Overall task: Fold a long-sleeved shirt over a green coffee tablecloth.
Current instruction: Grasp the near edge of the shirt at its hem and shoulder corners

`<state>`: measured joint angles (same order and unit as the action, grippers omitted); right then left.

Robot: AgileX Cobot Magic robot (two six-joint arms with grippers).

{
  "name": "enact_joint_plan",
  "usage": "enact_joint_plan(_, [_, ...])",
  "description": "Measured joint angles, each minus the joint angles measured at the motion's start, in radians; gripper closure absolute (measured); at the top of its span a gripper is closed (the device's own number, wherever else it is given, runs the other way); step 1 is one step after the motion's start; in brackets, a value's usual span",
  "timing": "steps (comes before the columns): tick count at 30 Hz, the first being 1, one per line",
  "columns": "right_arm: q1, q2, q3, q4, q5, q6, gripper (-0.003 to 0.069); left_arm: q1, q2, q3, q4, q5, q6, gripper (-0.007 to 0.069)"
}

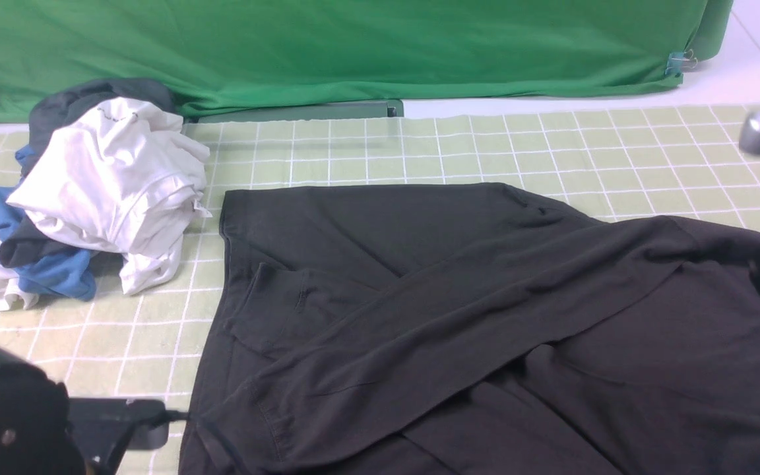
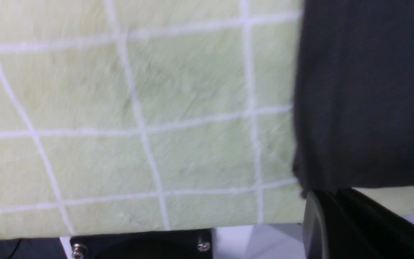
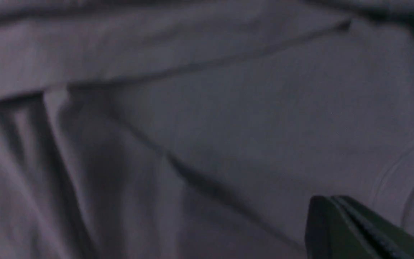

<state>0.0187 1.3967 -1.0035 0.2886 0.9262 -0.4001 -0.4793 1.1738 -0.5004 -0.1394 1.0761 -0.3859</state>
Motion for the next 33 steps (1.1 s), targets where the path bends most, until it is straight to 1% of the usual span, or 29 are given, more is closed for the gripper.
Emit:
enact_joint_plan(4, [0.0,-0.032,0.038,0.003,0.023,-0.001,0.0661,0.0,0.0,0.01,0.0,-0.046,0.022,0.0517])
enact_joint_plan(6, [0.0,-0.032,0.039,0.012,0.031,-0.001,0.0661,0.0,0.0,0.015,0.0,-0.07,0.034,0.0446])
enact_joint_plan(11, [0.011,-0.032,0.039,0.027,0.05,-0.001,0.0661,0.0,0.007,0.026,-0.002,-0.101,0.05,0.0237])
enact_joint_plan(14, [0.043,-0.032,0.039,0.027,0.053,-0.001,0.0661,0.0,0.04,0.026,-0.026,-0.108,0.075,0.0146])
enact_joint_plan(15, [0.046,-0.032,0.039,0.027,0.053,-0.001,0.0661,0.0,0.044,0.026,-0.028,-0.108,0.077,0.0137])
enact_joint_plan(16, [0.072,-0.032,0.039,0.028,0.052,-0.001,0.066,0.0,0.07,0.026,-0.043,-0.113,0.089,0.0112])
enact_joint_plan(17, [0.079,-0.032,0.039,0.028,0.052,-0.001,0.066,0.0,0.077,0.026,-0.045,-0.113,0.092,0.0107])
enact_joint_plan(19, [0.122,-0.032,0.039,0.031,0.04,-0.001,0.066,0.0,0.119,0.026,-0.057,-0.132,0.106,0.0099])
enact_joint_plan(21, [0.148,-0.032,0.039,0.032,0.032,-0.001,0.066,0.0,0.149,0.026,-0.063,-0.141,0.109,0.0113])
enact_joint_plan(23, [0.174,-0.032,0.039,0.033,0.028,-0.001,0.066,0.0,0.178,0.026,-0.075,-0.145,0.111,0.0158])
enact_joint_plan(24, [0.19,-0.032,0.039,0.034,0.028,-0.001,0.066,0.0,0.194,0.026,-0.08,-0.145,0.113,0.0195])
enact_joint_plan(26, [0.213,-0.032,0.039,0.034,0.027,-0.001,0.066,0.0,0.21,0.026,-0.081,-0.138,0.114,0.0298])
enact_joint_plan(27, [0.217,-0.032,0.039,0.034,0.028,-0.001,0.066,0.0,0.211,0.026,-0.08,-0.137,0.115,0.0323])
enact_joint_plan(28, [0.231,-0.032,0.039,0.034,0.035,-0.011,0.066,0.0,0.215,0.026,-0.077,-0.135,0.125,0.0435])
enact_joint_plan(29, [0.237,-0.032,0.039,0.034,0.043,-0.026,0.0659,0.0,0.215,0.026,-0.078,-0.136,0.133,0.0502])
enact_joint_plan(31, [0.248,-0.033,0.039,0.034,0.073,-0.062,0.0659,0.0,0.215,0.026,-0.084,-0.139,0.146,0.0567])
enact_joint_plan(33, [0.265,-0.033,0.04,0.034,0.143,-0.107,0.0659,0.0,0.215,0.017,-0.08,-0.126,0.155,0.0598])
